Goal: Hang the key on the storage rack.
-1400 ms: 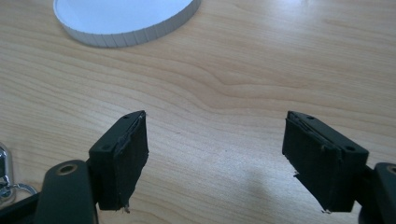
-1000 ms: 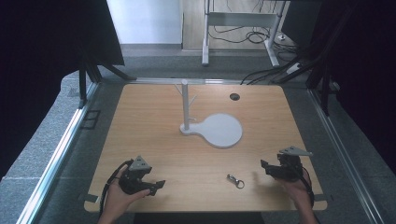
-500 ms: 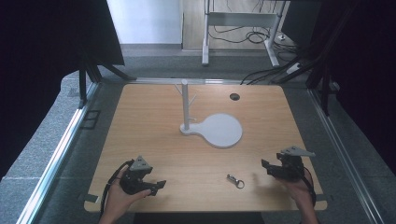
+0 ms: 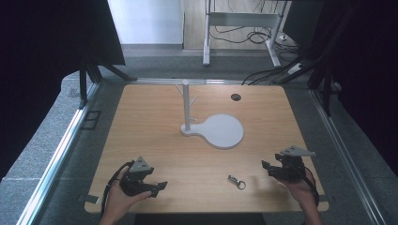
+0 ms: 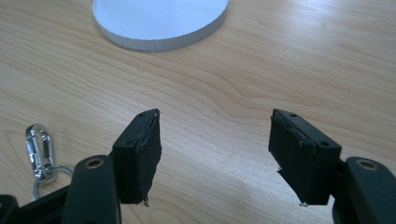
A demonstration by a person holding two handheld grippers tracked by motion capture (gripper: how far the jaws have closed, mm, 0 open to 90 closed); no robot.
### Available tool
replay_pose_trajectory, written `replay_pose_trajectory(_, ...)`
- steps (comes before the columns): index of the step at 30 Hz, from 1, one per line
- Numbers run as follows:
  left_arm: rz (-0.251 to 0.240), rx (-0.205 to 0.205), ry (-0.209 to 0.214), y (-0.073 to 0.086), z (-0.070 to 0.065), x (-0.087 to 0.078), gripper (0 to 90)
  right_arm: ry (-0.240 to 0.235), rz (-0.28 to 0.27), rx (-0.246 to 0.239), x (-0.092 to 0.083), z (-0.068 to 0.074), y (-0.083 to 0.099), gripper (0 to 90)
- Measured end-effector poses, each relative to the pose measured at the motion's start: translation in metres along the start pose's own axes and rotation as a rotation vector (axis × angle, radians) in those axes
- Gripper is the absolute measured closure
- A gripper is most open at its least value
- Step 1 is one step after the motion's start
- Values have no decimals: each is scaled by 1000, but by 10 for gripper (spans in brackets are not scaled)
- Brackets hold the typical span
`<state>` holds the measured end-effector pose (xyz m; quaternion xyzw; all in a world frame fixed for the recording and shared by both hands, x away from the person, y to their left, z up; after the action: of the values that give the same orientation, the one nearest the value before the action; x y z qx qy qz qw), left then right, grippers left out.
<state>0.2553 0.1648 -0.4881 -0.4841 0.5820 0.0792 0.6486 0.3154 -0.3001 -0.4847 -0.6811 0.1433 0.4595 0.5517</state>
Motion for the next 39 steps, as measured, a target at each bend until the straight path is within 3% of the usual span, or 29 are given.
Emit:
replay_pose_trajectory(7,-16,10,-5,0,0,-1,253,-33,25,-21,-2,2,-3,369)
replay_pose_trajectory(28,-7,-10,-10,0,1,-3,246,-107,136,-147,-8,28,-29,427)
replay_pose_trajectory(39,-4,-10,-6,0,1,-3,245,-132,171,-198,-7,40,-33,458)
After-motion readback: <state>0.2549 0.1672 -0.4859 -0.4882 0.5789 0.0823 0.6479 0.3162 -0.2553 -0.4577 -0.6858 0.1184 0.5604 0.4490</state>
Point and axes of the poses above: each handheld gripper's, and its own axes: x roughly forward along the jaws, y roughly out of its underside, z roughly to its left, the point moved 3 cm from there along x, roughly forward along the jaws, and after that the axes turned 10 degrees about z, right-handed, at the moved point
